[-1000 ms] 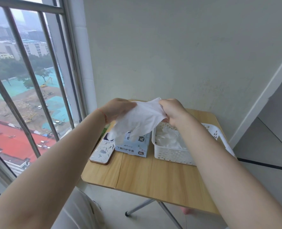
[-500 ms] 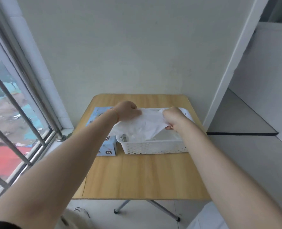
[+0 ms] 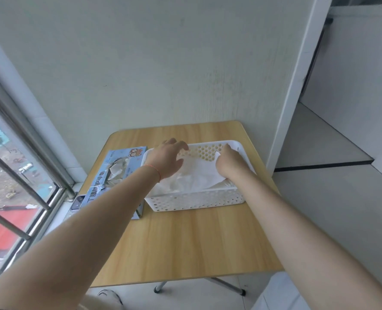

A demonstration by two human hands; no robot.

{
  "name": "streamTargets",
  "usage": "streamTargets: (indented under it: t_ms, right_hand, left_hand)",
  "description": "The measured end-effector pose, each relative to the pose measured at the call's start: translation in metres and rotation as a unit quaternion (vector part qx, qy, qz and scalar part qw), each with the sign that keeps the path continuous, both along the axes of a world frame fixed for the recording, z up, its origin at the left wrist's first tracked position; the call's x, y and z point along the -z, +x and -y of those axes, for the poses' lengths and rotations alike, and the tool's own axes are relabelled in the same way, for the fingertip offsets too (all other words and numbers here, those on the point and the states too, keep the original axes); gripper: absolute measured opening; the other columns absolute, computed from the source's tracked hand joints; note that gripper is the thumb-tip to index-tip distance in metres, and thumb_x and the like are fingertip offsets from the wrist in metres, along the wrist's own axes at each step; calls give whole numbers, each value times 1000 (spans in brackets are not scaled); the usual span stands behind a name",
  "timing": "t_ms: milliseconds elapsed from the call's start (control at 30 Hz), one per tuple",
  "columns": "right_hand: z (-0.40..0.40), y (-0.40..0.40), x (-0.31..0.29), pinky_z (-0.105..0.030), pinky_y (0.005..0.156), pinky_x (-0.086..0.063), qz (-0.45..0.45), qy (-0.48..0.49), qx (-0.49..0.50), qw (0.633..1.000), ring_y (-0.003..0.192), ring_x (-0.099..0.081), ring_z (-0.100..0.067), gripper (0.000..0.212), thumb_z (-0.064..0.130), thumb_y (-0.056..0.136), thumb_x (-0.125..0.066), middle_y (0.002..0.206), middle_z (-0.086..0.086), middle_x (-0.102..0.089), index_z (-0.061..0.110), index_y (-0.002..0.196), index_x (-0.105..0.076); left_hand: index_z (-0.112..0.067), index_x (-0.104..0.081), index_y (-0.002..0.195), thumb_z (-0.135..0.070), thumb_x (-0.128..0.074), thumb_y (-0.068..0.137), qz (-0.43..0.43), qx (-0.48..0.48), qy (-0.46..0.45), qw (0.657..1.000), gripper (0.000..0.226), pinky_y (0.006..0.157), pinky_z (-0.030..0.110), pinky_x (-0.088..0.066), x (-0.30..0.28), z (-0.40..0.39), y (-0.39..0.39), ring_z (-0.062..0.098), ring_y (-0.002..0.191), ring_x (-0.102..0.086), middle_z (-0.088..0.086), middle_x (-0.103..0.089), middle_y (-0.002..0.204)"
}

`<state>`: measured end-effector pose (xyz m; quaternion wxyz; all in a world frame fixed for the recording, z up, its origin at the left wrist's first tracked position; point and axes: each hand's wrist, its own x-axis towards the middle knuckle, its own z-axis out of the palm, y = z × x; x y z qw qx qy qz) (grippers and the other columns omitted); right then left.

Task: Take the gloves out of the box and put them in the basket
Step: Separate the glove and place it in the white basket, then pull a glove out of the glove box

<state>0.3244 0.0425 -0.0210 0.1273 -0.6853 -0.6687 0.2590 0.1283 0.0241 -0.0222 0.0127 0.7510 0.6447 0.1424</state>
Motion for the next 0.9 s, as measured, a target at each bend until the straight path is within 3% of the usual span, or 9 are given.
streamTargets:
  t_ms: [67,167,267,400,467,567,700,800,900]
  right_hand:
    - [-1,-4,-1,-29,57,-40,34,9,-18,999,79,-53,-22,66,1,97,-36,133,-14,-52,11,155,-7]
    - [-3,-9,-2,-32,64,-42,72,23,-31,997,92,-58,-27,65,0,95,-41,127,-15,-56,8,154,-14]
    - [-3,-8,-7,-32,68,-43,121,39,-43,991,101,-59,-27,61,-2,92,-48,127,-13,-56,6,148,-26]
    - [4,-2,-13,-30,69,-40,226,73,-100,966,109,-58,-26,46,-1,91,-50,125,-11,-56,3,136,-41]
    - [6,-1,-10,-30,69,-40,267,97,-118,952,109,-58,-26,47,-5,90,-48,126,-11,-57,3,136,-42]
    - [7,-3,-9,-31,74,-43,299,95,-125,941,113,-58,-26,58,-6,88,-51,133,-12,-53,4,143,-36]
    - [7,-10,-12,-30,73,-44,318,109,-121,934,110,-57,-26,53,-4,87,-56,131,-14,-48,4,138,-42]
    - [10,-13,-19,-28,65,-41,315,157,-104,930,98,-60,-23,44,-3,86,-58,124,-15,-46,3,129,-50]
    - [10,-15,-27,-32,62,-40,260,173,-143,939,82,-56,-26,31,-2,86,-56,120,-14,-49,3,117,-53]
  left_hand:
    - [-28,-64,112,-29,-61,92,21,10,6,1000,21,76,30,-47,-3,4,2,17,101,-57,-4,-56,106]
    - [-34,-66,95,-45,-63,89,29,23,-72,997,13,70,24,-44,-9,12,7,11,90,-58,-9,-58,98]
    - [-33,-65,97,-48,-67,86,30,27,-152,988,18,79,28,-48,-8,16,9,13,90,-58,-8,-60,96]
    - [-33,-64,96,-48,-64,88,45,-11,-115,992,17,66,22,-40,-12,19,6,11,85,-57,-14,-56,85]
    - [-29,-63,107,-47,-65,87,24,-36,-132,990,27,69,22,-40,-15,22,4,13,86,-55,-11,-55,91]
    - [-26,-44,134,-45,-71,82,-5,-50,-272,961,62,73,29,-52,-18,25,-2,18,79,-61,1,-60,101]
    - [-27,-27,149,-41,-63,87,-57,-37,-377,924,74,67,26,-55,-26,29,0,15,70,-63,4,-62,83]
    - [-28,-39,142,-39,-60,89,-26,-45,-355,934,58,64,25,-54,-36,26,1,16,67,-63,6,-66,87]
    - [-28,-60,118,-33,-53,93,89,-77,-201,972,27,64,30,-56,-35,16,0,18,68,-63,6,-67,108]
